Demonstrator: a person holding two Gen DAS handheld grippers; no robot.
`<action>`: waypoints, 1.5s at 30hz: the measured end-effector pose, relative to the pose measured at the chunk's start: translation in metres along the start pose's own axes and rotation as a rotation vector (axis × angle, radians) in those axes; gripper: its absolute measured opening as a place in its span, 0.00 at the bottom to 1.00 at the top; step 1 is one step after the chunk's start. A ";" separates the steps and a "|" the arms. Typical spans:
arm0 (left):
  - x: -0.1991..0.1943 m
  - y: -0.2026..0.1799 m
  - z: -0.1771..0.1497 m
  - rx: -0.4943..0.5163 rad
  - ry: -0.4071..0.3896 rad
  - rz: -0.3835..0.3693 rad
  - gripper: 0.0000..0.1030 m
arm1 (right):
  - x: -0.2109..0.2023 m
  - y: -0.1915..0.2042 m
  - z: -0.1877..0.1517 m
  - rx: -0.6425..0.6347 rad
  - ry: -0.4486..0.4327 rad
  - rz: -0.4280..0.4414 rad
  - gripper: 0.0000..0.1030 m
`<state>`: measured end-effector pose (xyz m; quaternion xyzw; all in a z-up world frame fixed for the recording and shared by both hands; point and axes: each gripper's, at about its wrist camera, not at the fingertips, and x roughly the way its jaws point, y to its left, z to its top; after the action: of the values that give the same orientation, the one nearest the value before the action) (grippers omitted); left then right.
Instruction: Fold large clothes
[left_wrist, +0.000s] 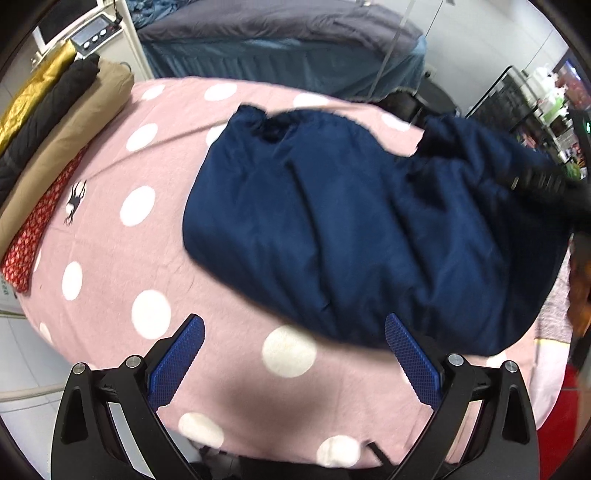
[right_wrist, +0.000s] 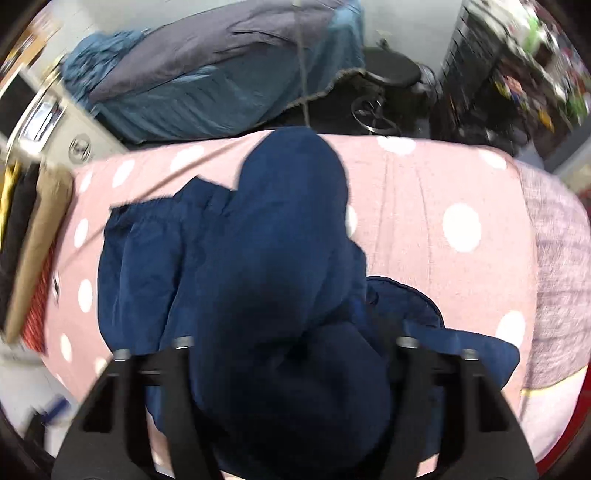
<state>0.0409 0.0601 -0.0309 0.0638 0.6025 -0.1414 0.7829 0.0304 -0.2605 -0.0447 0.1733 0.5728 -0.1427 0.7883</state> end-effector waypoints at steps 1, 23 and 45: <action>-0.002 -0.002 0.002 0.000 -0.008 -0.009 0.93 | -0.003 0.008 -0.009 -0.042 -0.011 -0.011 0.41; -0.001 -0.099 0.017 0.334 0.045 -0.134 0.93 | 0.005 0.025 -0.249 -0.458 0.172 0.076 0.37; 0.045 -0.166 0.021 0.640 0.095 -0.155 0.28 | -0.072 -0.084 -0.264 0.229 -0.040 0.085 0.87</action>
<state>0.0219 -0.1100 -0.0572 0.2672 0.5664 -0.3794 0.6811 -0.2528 -0.2190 -0.0600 0.2833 0.5292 -0.1771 0.7799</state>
